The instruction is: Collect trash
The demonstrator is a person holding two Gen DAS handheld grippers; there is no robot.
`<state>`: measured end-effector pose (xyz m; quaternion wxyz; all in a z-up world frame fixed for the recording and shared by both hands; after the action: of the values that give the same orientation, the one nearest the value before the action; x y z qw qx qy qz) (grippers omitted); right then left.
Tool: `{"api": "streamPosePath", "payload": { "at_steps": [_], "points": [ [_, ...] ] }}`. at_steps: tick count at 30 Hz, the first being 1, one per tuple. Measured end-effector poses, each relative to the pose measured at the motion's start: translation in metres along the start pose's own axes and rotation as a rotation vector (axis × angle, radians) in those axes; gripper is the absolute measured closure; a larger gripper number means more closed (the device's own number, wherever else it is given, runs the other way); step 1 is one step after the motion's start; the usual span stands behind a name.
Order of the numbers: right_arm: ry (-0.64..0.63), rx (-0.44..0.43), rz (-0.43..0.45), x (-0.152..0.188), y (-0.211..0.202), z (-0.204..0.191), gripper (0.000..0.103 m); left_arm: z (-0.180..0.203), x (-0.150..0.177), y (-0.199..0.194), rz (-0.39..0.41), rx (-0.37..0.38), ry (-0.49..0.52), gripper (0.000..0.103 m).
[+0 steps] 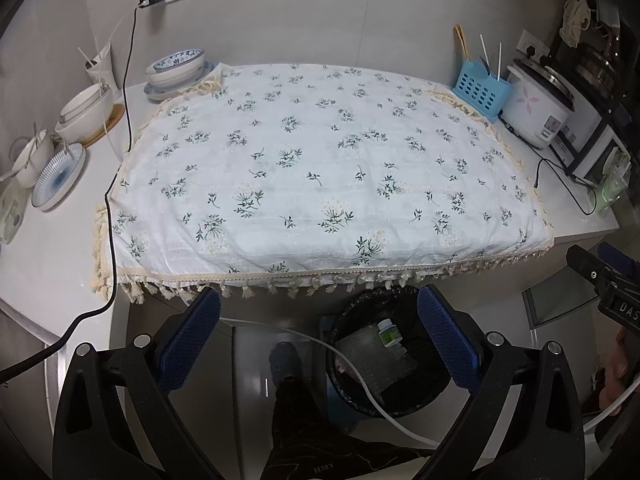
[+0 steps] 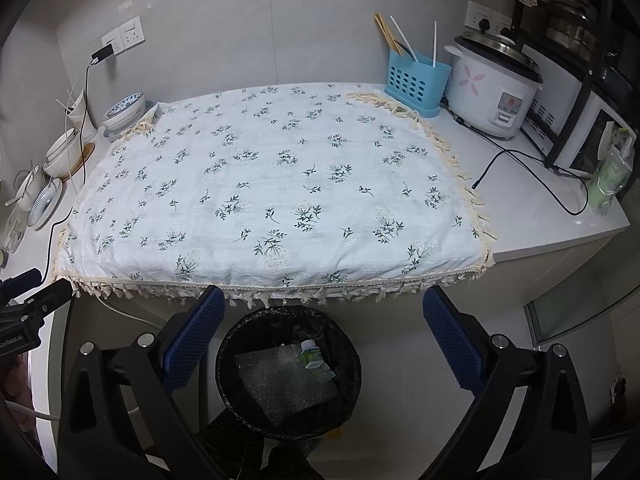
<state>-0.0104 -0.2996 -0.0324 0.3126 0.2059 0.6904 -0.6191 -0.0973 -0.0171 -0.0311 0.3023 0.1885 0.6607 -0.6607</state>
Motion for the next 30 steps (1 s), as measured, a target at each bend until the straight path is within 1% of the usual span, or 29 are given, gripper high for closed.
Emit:
{"api": "streamPosePath", "payload": {
  "at_steps": [22, 25, 30],
  "points": [
    [0.004, -0.006, -0.008, 0.0001, 0.0017, -0.0033, 0.008, -0.0001, -0.0016, -0.0005, 0.007, -0.021, 0.002, 0.006],
    [0.003, -0.006, -0.008, -0.0002, 0.0018, -0.0030, 0.008, -0.0022, -0.0022, -0.0002, 0.007, -0.048, -0.001, 0.006],
    [0.002, -0.007, -0.012, -0.0004, 0.0025, -0.0030, 0.008, -0.0010, -0.0045, -0.0012, 0.017, -0.057, 0.011, 0.006]
  ]
}}
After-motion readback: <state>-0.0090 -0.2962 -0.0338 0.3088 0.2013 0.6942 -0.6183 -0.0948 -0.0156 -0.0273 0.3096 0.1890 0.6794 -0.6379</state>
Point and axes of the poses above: each gripper's, at about its wrist camera, not at the fingertips, and y roughly the way its jaws point, z to its right, x to its underside, the point moved 4 cm from there along y, roughly the way its jaws point, and after that the axes turned 7 degrees about z, right-handed, at the moved point
